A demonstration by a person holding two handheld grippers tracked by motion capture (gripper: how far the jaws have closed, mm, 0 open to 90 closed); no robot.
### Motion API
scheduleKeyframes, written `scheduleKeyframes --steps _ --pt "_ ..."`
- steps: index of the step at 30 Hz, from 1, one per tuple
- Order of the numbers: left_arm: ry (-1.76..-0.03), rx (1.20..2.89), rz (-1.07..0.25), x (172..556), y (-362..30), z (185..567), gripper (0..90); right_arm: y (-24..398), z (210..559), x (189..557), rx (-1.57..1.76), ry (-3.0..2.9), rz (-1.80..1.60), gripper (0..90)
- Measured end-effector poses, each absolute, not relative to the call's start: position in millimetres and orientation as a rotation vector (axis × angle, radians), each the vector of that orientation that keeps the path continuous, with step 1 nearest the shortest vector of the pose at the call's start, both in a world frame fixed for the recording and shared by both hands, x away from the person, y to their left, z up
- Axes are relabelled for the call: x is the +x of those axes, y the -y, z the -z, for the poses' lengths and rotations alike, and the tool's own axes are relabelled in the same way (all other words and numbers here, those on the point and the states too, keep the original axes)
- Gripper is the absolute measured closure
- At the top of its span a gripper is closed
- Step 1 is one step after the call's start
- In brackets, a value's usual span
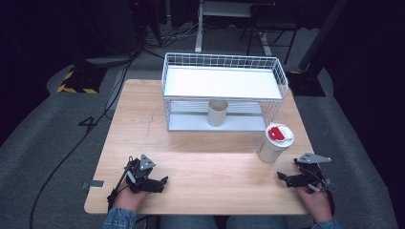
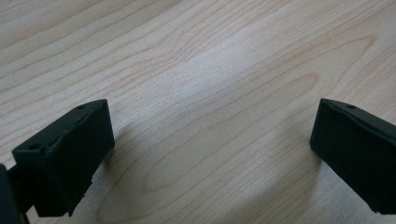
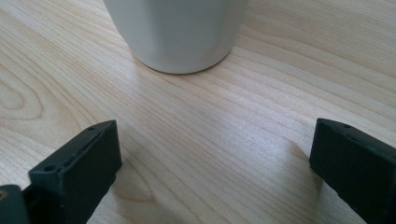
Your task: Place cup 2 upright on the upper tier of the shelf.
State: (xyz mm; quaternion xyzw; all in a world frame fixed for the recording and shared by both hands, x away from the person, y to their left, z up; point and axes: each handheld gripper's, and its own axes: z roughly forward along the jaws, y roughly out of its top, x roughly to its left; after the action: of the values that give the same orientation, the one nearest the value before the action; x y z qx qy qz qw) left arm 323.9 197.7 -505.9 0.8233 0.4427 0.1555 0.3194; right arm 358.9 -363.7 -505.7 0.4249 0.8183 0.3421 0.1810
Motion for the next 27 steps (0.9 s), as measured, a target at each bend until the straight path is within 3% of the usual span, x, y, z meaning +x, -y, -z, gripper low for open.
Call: scheduleKeyframes --steps 27 --pt "-1.129 2.189 -0.392 328 -212 505 0.5 363 505 358 1.244 -2.286 -0.957 1.7"
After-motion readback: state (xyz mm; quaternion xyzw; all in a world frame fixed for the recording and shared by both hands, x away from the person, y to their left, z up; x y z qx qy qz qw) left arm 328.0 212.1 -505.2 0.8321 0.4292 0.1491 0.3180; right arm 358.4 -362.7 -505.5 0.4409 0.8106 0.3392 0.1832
